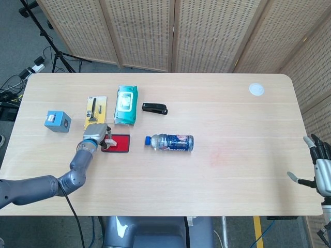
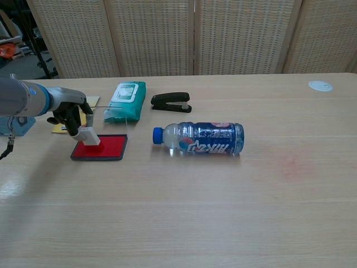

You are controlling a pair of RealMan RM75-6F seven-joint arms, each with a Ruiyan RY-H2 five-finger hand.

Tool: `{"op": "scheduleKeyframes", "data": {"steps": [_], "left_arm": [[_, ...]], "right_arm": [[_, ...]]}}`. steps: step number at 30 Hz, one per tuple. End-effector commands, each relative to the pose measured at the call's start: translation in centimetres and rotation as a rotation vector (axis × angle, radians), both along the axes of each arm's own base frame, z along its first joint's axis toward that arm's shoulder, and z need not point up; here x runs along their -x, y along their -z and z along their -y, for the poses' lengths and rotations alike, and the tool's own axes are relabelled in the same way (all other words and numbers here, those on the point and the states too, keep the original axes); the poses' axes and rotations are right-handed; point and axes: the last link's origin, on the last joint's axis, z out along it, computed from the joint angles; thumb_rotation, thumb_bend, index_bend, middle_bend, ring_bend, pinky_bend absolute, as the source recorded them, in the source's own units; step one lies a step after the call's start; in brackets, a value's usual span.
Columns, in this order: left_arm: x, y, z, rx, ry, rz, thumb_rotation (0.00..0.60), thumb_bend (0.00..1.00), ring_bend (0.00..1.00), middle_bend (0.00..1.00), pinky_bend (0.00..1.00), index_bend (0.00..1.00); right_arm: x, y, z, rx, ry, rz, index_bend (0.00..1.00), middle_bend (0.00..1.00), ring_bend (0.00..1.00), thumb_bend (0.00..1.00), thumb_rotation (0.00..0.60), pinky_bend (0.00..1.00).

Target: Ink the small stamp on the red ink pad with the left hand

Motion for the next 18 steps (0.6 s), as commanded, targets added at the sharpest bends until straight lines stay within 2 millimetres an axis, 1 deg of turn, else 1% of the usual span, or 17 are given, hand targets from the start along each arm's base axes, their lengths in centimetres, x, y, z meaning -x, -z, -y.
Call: {"op": "scheduleKeyframes", "data": {"steps": [1,7,12,15,18], "left_arm": [[-0.2,-0.9,0.1,-0.003,0.006,-0.003,0.600,0.48,0.99,0.97,0.90,0.62],[-0.8,-2.4,0.7,0.010,0.023,-0.019,0.600,0.48,0.99,0.97,0.90,0.62],[-1.1,-4.2,1.1,0.000,0.028,-0.020,0.600,0.48,0.99,0.97,0.90,0.62],[-0.7,-5.1,1.3,-0.002,0.016,-0.018,0.600,0.48,0.99,0.97,0.90,0.62],[0.4,-5.9,1.9,0.014,-0.017,-0.008,0.600,0.48,0.99,0.97,0.90,0.62]], "right_arm": [[0.0,0.0,0.0,0.001,-0.001,0.000,0.00,0.00,0.00,0.00,0.600,0.00],[-0.1,0.1,-0.1,-0.001,-0.004,-0.002,0.00,0.00,0.00,0.00,0.600,0.00],[-0.2,0.2,-0.1,-0.006,-0.010,-0.008,0.00,0.00,0.00,0.00,0.600,0.00],[-0.3,0.3,-0.2,-0.007,-0.013,-0.011,0.00,0.00,0.00,0.00,0.600,0.00],[-0.4,0.3,-0.2,-0.008,-0.016,-0.016,0.00,0.00,0.00,0.00,0.600,0.00]]}}
